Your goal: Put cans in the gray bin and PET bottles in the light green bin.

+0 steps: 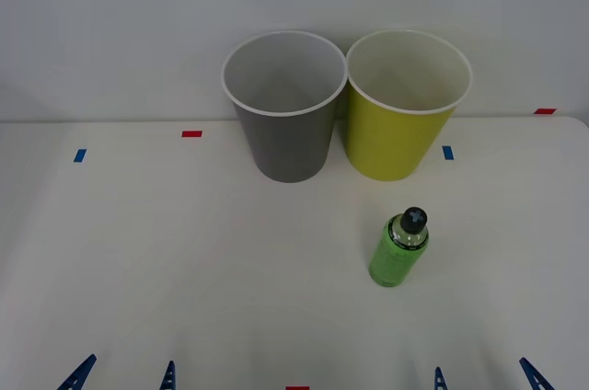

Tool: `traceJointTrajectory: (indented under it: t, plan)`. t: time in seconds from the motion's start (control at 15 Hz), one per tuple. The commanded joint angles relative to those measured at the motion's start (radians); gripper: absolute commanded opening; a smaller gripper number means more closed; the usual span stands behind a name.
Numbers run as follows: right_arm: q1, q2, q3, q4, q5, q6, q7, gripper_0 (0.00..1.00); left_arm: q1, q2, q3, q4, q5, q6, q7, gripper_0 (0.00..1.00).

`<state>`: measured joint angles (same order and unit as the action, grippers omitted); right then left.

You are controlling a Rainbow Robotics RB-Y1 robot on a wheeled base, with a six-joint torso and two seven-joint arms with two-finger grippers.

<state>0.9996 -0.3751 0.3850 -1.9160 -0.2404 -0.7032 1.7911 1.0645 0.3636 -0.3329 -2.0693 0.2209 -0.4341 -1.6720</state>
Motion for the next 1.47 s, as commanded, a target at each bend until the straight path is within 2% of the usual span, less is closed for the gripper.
traceJointTrajectory:
  t: [0.07,0.27,0.6,0.73,1.2,1.47]
  plan:
    - [-0.050,-0.019,0.017,0.000,-0.005,-0.018,-0.007,1.00,0.000,0.000,0.000,0.000,0.000,0.000,0.000,1.00]
    - [-0.113,-0.025,0.025,-0.002,-0.022,0.004,-0.009,1.00,0.000,0.000,0.000,0.000,0.000,0.000,0.000,1.00]
    - [-0.223,0.005,0.031,0.000,-0.042,0.103,-0.001,1.00,0.000,0.000,0.000,0.000,0.000,0.000,0.000,1.00]
    - [-0.246,0.015,0.034,0.002,-0.048,0.110,0.004,1.00,0.000,0.000,0.000,0.000,0.000,0.000,0.000,1.00]
    - [-0.435,0.084,0.041,0.132,-0.063,0.106,0.011,1.00,0.000,0.000,0.000,0.000,0.000,0.000,0.000,1.00]
    - [-0.496,0.091,0.037,0.133,-0.066,0.182,0.014,1.00,0.000,0.000,0.000,0.000,0.000,0.000,0.000,1.00]
